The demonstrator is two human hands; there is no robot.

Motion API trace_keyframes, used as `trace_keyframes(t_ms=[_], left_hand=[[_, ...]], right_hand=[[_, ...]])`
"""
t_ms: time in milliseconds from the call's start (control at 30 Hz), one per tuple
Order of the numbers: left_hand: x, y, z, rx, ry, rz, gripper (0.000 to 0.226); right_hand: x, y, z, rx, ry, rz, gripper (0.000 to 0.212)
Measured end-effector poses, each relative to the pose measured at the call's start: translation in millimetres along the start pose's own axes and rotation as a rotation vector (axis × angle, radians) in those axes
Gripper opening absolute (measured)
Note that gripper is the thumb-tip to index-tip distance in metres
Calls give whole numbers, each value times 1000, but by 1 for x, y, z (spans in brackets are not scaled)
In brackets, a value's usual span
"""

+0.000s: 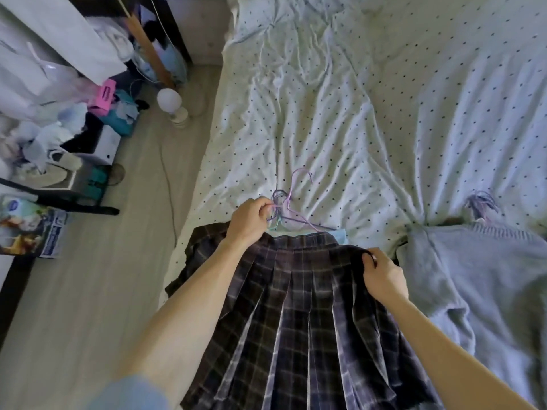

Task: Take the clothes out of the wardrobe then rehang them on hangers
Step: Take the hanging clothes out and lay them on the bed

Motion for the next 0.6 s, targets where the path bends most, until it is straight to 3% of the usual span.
trace_keyframes(t_ms=[200,433,600], left_hand=[[49,-45,62,-117,-220,-88,27],[93,-68,89,-295,-314,-142,29],[101,-63,91,-306,-373,-86,33]], right_hand=[[44,-49,15,17,93,19,28],[83,-8,-29,-154,280,-30,72],[97,27,-71,-208,477,135,74]])
Point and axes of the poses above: each hand's wrist, its own y-axis away from the middle knuckle, its own x-axis out of the palm, z = x × y, the point moved 5 cm from there along -y, towards the middle knuckle, and after that the axes turned 1 degree about -y, right-handed, at the moved point
